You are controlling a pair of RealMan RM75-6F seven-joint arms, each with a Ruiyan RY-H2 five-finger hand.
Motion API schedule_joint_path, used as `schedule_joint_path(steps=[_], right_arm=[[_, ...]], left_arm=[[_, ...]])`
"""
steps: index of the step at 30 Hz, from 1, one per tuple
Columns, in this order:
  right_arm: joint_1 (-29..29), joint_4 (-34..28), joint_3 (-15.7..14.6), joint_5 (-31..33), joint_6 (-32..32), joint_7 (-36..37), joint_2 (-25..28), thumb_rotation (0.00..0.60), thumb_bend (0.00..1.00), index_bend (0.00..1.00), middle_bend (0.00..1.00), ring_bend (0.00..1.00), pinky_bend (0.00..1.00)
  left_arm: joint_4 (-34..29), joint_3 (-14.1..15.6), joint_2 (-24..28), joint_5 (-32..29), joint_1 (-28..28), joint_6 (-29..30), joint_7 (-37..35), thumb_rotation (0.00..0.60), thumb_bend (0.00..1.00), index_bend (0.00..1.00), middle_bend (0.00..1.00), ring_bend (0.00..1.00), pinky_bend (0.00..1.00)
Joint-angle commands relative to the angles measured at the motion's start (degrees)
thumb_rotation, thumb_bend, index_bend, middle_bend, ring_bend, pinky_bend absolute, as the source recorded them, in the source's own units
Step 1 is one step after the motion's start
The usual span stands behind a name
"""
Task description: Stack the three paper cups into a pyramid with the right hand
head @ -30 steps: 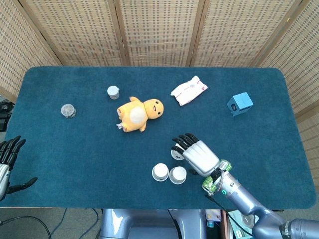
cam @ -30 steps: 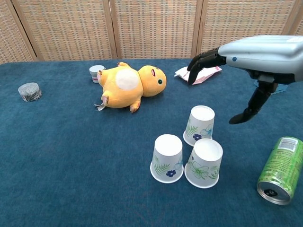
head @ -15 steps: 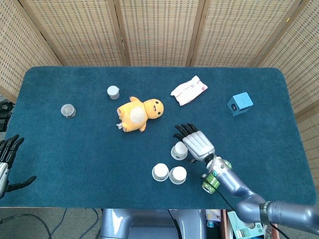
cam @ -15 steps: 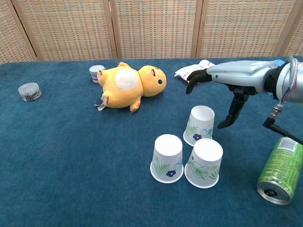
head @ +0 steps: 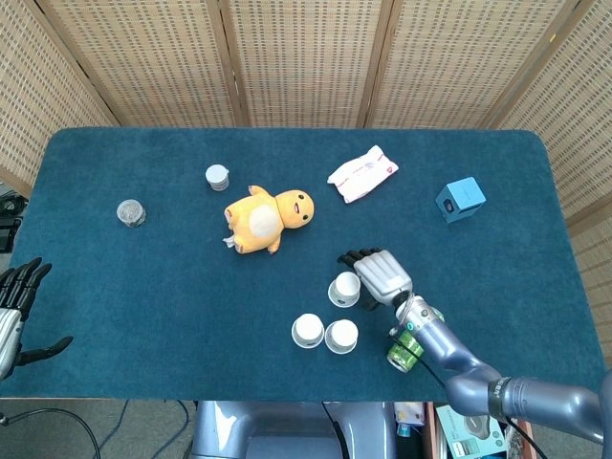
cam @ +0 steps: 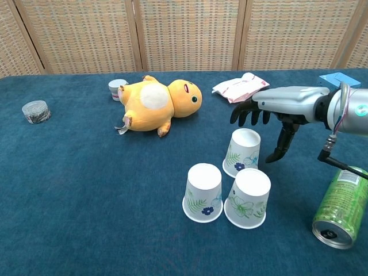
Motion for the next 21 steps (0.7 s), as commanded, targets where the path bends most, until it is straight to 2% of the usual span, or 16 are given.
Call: schedule_joint_path(steps=[1,7,12,16,21], right_arm=[[0.06,1.72,-0.21,-1.42,0.27,1.21,-1.44,0.6,0.14,0.32,0.4,0.37,0.38],[-0.23,5.21,-0.08,-3.87,1.51,4.0,-4.14,0.6,0.23,0.47,0.51,0.44,0.38],[-0.72,4.84,-0.19,-5.33,2.25,5.35,-3.84,0.6,0.29,0.51,0.54,0.47,0.38],[-1.2,1.64,-0.01,-6.7,3.34,5.82,-1.75,0.6,0.29,0.51,0.54,0.47,0.38],[-1.86,-8.09,1.39,-9.1,6.09,5.18,4.76,0.6,0.29,0.51,0.54,0.47,0.38]], left_arm=[[-0.06,-0.09,-0.05,-0.26,-0.06,-0.14,0.1,0.6,0.02,0.0,0.0,0.0,0.0],[0.05,-0.17,0.01,-0.57,-0.13,-0.34,-0.16,0.6,0.02,0.0,0.0,0.0,0.0],[0.06,-0.13,-0.02,-0.56,-0.2,-0.49,-0.16,0.6,0.02,0.0,0.0,0.0,0.0],[-0.01,-0.08,0.03,-0.46,-0.22,-0.5,-0.26,0.6,0.02,0.0,0.0,0.0,0.0],[-0.18,-0.04,0.23,-0.25,-0.27,-0.44,-0.73,0.6,0.02,0.0,0.0,0.0,0.0]])
